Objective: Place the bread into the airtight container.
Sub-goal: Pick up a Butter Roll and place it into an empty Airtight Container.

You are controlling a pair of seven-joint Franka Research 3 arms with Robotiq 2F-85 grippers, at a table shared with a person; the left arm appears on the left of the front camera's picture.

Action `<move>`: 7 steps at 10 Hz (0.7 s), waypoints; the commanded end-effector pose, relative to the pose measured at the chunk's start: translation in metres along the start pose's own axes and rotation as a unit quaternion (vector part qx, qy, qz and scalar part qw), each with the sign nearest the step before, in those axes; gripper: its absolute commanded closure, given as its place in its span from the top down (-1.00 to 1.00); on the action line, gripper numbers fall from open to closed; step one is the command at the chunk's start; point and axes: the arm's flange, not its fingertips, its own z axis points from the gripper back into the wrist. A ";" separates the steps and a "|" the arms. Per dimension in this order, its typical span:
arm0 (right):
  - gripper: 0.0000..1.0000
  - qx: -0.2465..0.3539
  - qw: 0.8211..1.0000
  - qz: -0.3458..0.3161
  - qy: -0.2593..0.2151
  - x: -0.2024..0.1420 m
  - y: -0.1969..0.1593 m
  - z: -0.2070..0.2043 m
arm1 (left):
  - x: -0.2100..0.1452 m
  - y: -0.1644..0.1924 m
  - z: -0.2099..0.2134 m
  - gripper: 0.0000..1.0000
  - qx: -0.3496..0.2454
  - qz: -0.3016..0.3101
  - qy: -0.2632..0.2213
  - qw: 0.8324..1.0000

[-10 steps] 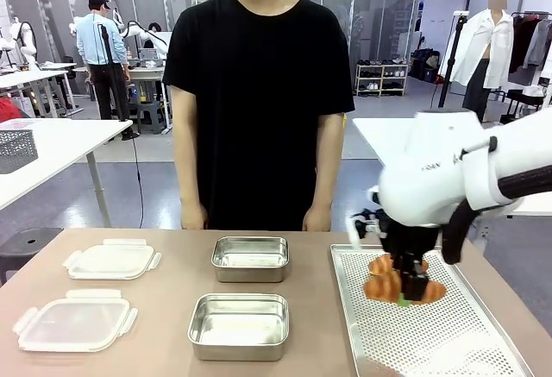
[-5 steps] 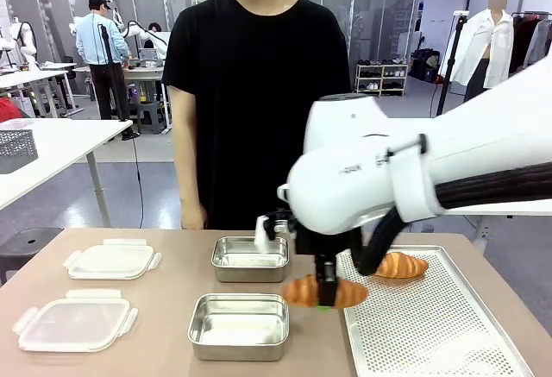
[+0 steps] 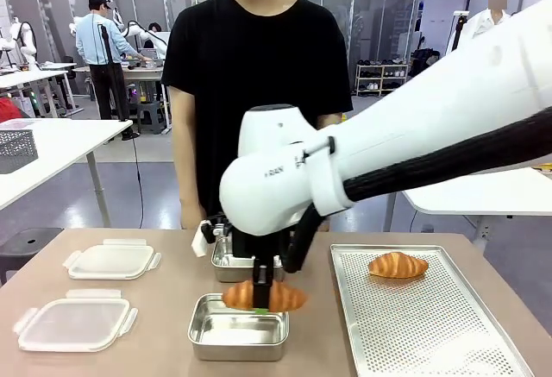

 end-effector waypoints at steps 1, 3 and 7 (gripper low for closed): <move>0.10 0.000 1.000 -0.017 0.005 0.027 -0.004 -0.010 | 0.000 0.000 0.002 1.00 0.000 -0.004 -0.001 1.000; 0.10 0.015 1.000 -0.018 0.014 0.041 -0.007 -0.023 | 0.000 0.000 0.002 1.00 0.000 -0.004 -0.001 1.000; 0.23 0.032 0.999 -0.026 0.028 0.048 -0.011 -0.048 | 0.000 0.000 0.002 1.00 0.000 -0.004 -0.001 1.000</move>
